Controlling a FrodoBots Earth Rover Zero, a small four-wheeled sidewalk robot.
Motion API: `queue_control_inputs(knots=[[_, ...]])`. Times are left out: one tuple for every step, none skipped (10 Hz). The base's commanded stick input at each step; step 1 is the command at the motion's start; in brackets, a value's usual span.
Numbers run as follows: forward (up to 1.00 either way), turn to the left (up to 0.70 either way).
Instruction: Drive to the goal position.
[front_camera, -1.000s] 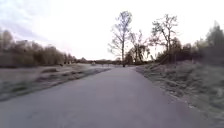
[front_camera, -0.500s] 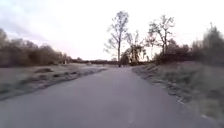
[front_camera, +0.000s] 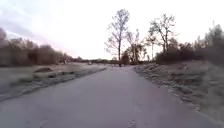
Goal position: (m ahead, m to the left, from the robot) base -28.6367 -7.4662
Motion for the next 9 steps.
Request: queue_control_inputs(knots=[[0.65,0.11],[0.50,0.15],[0.35,0.20],[0.20,0.24],[0.05,0.29],[0.00,0.60],[0.00,1.00],[0.00,1.00],[0.00,1.00]])
